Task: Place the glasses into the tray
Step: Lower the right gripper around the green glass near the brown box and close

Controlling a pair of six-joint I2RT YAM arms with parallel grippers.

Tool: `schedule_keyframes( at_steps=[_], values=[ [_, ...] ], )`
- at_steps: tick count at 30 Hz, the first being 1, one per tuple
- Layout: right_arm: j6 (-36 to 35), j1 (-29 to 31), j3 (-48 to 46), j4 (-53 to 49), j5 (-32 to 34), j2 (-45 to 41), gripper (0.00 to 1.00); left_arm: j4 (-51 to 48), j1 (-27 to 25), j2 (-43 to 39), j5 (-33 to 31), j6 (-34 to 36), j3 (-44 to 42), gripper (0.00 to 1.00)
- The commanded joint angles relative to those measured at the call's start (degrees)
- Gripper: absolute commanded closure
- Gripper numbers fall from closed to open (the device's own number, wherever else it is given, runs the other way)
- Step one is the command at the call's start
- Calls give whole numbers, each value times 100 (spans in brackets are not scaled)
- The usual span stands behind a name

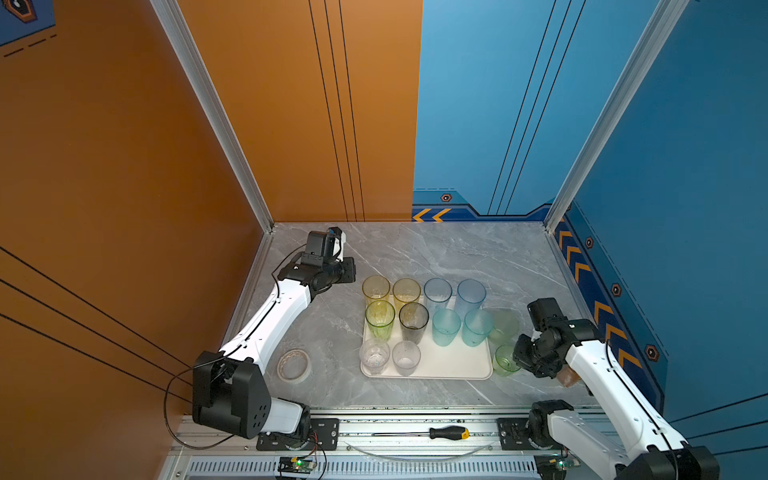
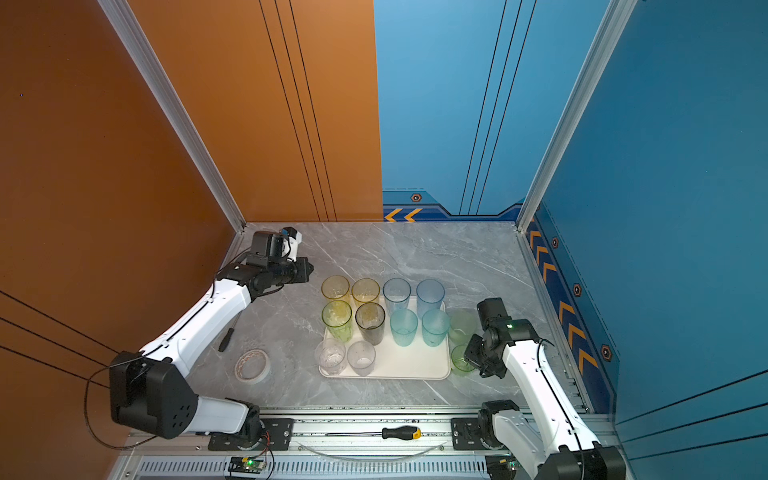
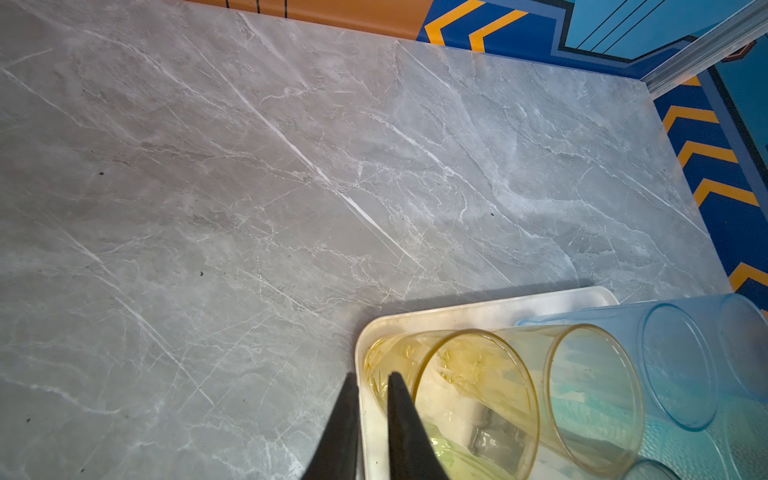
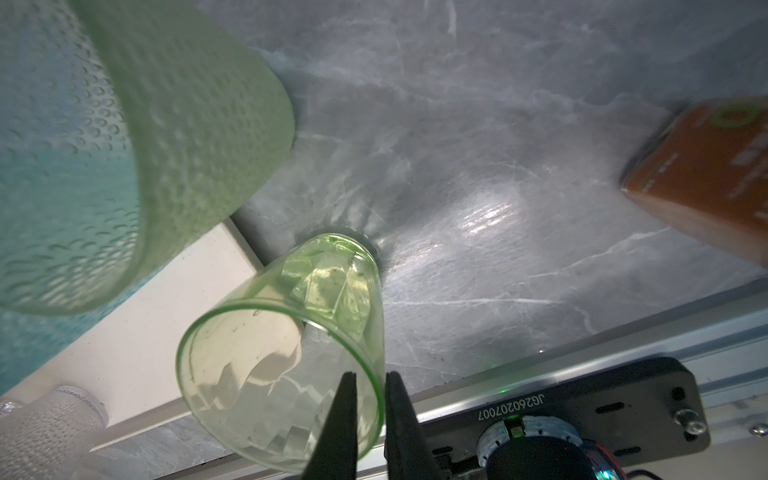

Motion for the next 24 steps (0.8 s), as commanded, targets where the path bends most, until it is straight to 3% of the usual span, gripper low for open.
schedule_keyframes(
  at_steps=[1,24],
  values=[
    [137,15,-82,58,-63,4,87,75,73,13,138,89,103,84],
    [170,93,-118,36,-81,-30,99,53,92,-22,191,89,65,84]
  ],
)
